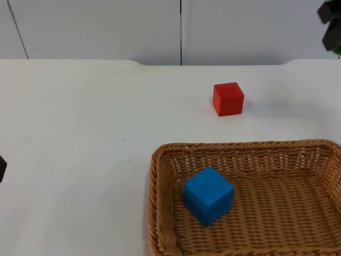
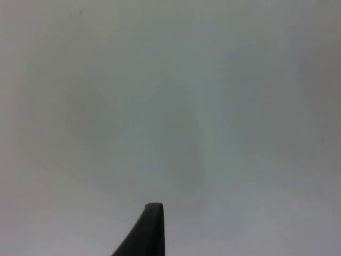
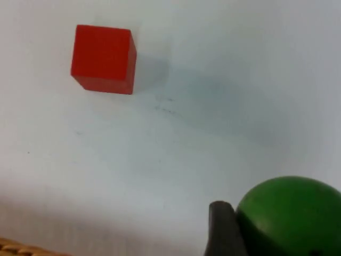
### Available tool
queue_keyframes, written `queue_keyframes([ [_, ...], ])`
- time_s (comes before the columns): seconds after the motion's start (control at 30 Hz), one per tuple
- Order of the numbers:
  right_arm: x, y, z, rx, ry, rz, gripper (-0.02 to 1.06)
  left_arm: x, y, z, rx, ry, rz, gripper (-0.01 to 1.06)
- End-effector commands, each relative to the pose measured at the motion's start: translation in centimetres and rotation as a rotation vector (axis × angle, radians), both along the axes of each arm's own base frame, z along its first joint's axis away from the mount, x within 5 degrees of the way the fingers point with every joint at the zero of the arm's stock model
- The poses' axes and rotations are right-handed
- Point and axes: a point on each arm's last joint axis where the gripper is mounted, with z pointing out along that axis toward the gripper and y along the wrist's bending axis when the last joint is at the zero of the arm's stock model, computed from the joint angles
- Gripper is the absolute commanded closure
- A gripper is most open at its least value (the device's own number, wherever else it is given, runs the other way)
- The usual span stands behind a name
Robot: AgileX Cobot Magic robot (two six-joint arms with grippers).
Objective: Place all geometric objects except the red cube into the basket.
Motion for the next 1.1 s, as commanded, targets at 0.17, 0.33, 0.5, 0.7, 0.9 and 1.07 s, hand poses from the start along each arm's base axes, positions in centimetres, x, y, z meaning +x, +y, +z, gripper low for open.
queue_keyframes([
  [0.17, -2.2, -0.1, 3.3, 0.035, -0.027, 0.003, 1.05, -0.1, 0.1, 0.0, -0.003, -0.003, 0.01, 0.0],
  [0.33, -4.4, 0.8, 3.5, 0.04, -0.018, 0.033, 1.05, -0.1, 0.1, 0.0, -0.003, -0.003, 0.01, 0.0],
  [0.5, -7.4, 3.4, 1.7, 0.032, 0.033, 0.116, 1.05, -0.2, 0.1, 0.0, -0.002, 0.004, 0.01, 0.0],
  [0.7, -10.6, 6.7, -2.7, 0.016, 0.078, 0.245, 1.05, -0.2, 0.1, -0.1, -0.001, 0.008, 0.01, 0.0],
  [0.9, -12.9, 7.6, -6.2, 0.024, 0.089, 0.281, 1.05, -0.2, 0.1, -0.1, -0.001, 0.008, 0.01, 0.0],
  [1.07, -13.7, 7.3, -8.2, 0.047, 0.032, 0.288, 1.05, -0.2, 0.1, -0.1, -0.001, 0.005, 0.01, 0.0],
])
